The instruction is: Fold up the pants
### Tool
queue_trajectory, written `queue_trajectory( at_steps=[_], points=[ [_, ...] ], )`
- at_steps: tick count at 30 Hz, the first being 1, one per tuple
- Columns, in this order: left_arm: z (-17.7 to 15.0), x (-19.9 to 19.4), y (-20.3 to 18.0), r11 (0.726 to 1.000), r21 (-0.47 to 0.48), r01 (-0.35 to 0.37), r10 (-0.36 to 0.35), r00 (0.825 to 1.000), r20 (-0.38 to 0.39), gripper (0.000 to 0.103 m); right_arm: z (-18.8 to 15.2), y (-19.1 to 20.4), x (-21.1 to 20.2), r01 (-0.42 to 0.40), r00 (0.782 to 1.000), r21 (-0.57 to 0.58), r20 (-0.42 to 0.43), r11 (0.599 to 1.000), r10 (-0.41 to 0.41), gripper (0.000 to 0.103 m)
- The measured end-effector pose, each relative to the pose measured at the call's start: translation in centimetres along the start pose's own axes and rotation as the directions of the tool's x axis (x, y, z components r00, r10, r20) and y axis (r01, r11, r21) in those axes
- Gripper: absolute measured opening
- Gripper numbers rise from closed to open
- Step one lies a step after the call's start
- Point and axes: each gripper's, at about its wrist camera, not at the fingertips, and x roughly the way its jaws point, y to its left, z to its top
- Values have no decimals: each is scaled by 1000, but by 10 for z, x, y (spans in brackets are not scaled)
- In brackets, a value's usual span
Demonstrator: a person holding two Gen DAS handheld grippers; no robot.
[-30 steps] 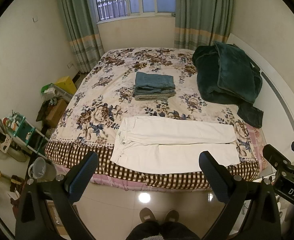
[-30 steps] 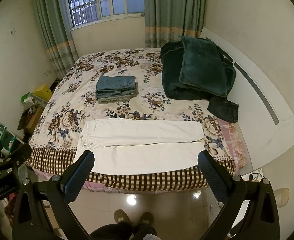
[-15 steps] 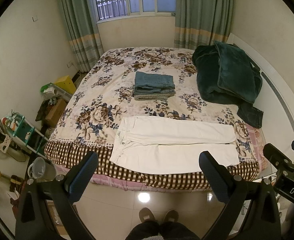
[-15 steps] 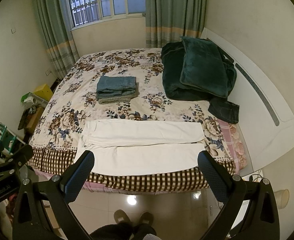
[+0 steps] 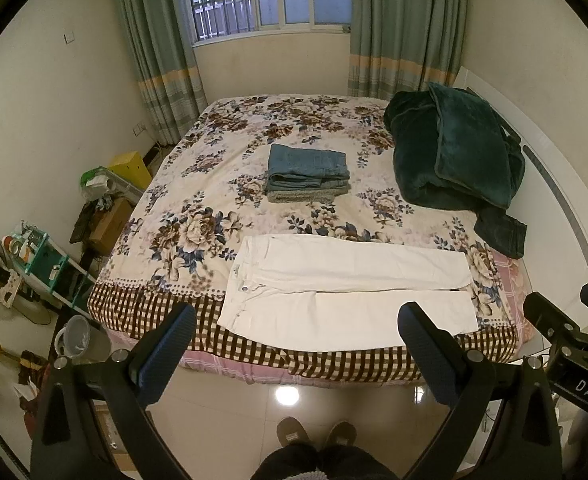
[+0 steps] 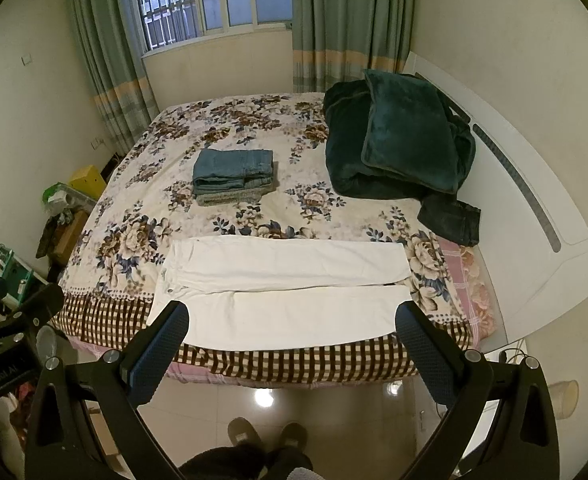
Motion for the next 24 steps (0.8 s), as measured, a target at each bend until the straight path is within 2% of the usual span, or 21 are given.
queue_trajectory(
  at_steps=[6,12,17,24],
  points=[
    [2,5,-1,1000,-5,-5,5,1000,-9,103,-6,-16,23,-2,1000,7,-15,1000,2,103],
    [22,49,-22,997,-18,-73,73,997,-10,103,7,-42,66,23,999,49,-34,999,-22,103],
    [46,110,-32,986,-36,-164,163,986,-22,103,36,-76,134,32,997,109,-77,993,-24,103],
    [90,231,-40,977,-44,-207,196,965,-172,103,91,-125,281,106,976,231,-211,967,-57,103]
  ],
)
